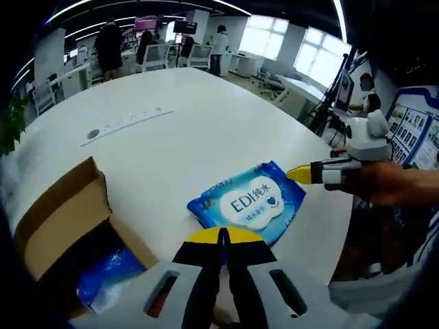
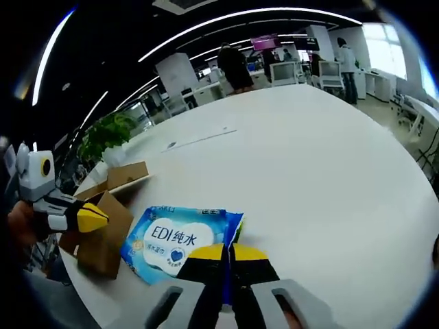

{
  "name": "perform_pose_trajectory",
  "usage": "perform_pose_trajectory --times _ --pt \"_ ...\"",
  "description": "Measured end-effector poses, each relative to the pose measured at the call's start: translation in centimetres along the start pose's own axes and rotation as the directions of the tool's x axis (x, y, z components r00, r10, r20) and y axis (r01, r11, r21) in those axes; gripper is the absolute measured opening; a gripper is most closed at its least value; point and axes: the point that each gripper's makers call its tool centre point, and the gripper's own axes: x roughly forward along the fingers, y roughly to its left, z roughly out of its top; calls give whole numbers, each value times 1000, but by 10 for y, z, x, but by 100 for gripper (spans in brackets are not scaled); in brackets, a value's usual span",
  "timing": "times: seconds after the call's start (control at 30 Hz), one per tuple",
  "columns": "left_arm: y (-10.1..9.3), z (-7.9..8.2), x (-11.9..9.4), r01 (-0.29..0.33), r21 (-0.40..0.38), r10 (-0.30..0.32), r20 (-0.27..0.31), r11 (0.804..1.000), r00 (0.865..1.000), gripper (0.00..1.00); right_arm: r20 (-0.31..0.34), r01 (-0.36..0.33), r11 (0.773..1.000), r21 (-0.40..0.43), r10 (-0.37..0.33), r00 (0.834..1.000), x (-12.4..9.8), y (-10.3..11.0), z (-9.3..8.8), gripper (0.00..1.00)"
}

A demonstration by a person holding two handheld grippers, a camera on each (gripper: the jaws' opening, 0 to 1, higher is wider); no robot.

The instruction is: Operate the shoe box by opening the lid, removing the specified soft item, and placing it in the target area until the item is outside and the box remains undamaged.

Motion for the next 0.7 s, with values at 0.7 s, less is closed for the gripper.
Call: perform_pose_trajectory --times 0.7 --pt "39 -7 -61 -53 -39 56 94 998 994 0 23 -3 998 -59 4 1000 -23 40 10 0"
